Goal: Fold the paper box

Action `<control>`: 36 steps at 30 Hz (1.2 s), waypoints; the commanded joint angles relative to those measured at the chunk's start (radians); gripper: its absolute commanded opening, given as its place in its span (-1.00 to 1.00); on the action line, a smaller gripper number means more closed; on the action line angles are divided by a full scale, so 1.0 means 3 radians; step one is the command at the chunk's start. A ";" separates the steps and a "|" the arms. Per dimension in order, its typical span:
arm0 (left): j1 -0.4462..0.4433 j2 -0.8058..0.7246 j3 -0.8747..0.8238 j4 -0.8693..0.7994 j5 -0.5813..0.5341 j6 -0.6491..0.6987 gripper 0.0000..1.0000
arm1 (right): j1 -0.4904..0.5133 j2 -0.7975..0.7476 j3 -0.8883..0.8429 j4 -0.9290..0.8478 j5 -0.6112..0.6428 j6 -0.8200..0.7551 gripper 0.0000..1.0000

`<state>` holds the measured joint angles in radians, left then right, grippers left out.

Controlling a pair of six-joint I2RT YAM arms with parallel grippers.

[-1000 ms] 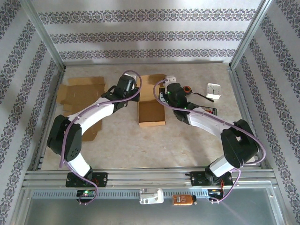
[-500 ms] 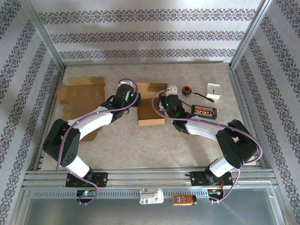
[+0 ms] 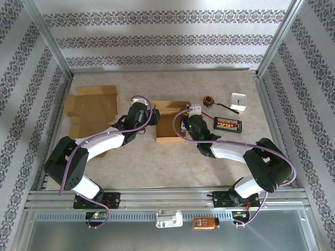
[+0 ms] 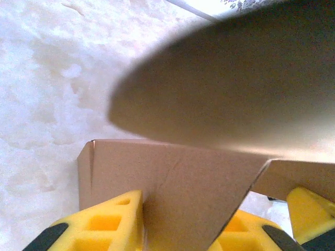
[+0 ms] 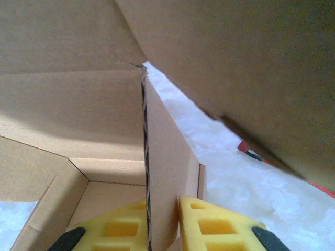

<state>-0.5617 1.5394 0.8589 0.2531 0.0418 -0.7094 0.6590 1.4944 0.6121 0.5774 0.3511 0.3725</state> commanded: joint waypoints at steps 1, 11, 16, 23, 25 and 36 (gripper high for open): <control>-0.0081 0.0116 -0.0107 -0.0225 0.0423 -0.0253 -0.49 | 0.0047 -0.0020 -0.0067 0.0012 -0.0124 0.0063 -0.66; -0.0081 0.0191 0.0223 -0.0318 0.0724 -0.0468 -0.50 | 0.0067 0.0023 -0.0031 0.0039 -0.0173 -0.0012 -0.69; -0.0081 0.0338 0.0287 -0.0364 0.0745 -0.0528 -0.50 | 0.0068 0.0044 -0.0021 0.0060 -0.0189 -0.0021 -0.69; -0.0083 0.0305 0.0097 -0.0630 0.0586 -0.0357 -0.49 | 0.0068 -0.0046 -0.0167 0.0060 -0.0139 -0.0050 -0.69; -0.0081 0.0287 0.0031 -0.0628 0.0597 -0.0381 -0.49 | 0.0065 -0.0094 -0.0217 0.0045 -0.0129 -0.0054 -0.69; -0.0104 0.0029 -0.0175 -0.0628 0.0592 -0.0354 -0.29 | 0.0087 -0.0701 -0.0517 -0.0164 -0.0173 -0.0022 -0.23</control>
<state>-0.5659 1.5639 0.8375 0.1696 0.1879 -0.8165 0.6769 1.3426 0.4782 0.5484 0.3260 0.3660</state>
